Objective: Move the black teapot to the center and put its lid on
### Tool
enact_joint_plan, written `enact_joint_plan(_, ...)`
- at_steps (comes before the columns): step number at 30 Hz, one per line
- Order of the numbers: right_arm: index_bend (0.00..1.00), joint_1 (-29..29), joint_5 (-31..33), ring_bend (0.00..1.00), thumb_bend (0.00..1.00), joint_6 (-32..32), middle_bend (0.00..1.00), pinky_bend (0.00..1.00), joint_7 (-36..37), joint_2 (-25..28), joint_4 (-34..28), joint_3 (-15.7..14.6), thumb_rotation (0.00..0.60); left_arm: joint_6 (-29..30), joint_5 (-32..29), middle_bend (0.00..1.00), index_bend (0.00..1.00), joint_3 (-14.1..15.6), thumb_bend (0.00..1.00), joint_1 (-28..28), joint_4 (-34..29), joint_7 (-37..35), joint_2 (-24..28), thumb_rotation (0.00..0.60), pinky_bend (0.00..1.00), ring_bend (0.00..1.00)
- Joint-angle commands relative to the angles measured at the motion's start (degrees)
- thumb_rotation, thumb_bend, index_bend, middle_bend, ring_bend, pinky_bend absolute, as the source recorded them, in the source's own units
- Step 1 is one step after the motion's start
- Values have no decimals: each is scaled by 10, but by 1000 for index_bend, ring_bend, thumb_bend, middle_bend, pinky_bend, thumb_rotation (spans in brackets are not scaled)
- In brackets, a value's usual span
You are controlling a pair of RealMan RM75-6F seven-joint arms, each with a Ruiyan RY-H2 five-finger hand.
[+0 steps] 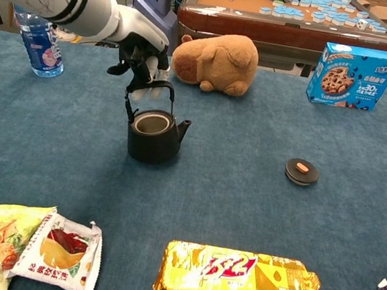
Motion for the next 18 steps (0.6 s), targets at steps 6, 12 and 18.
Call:
enact_joint_plan(6,371,0,-2,315,264,1,367,434,5,0,3,-1,600,5,-23,773,579,4,987,-25,24,8,-26,600,742,505)
enact_joint_plan(12,371,1,0,315,263,-2,367,434,9,1,3,0,600,13,-34,773,579,4,987,-34,33,10,-38,600,743,505)
enact_joint_plan(18,371,1,-1,315,264,-2,367,434,9,1,4,-1,600,20,-41,772,576,9,986,-42,37,22,-49,600,743,505)
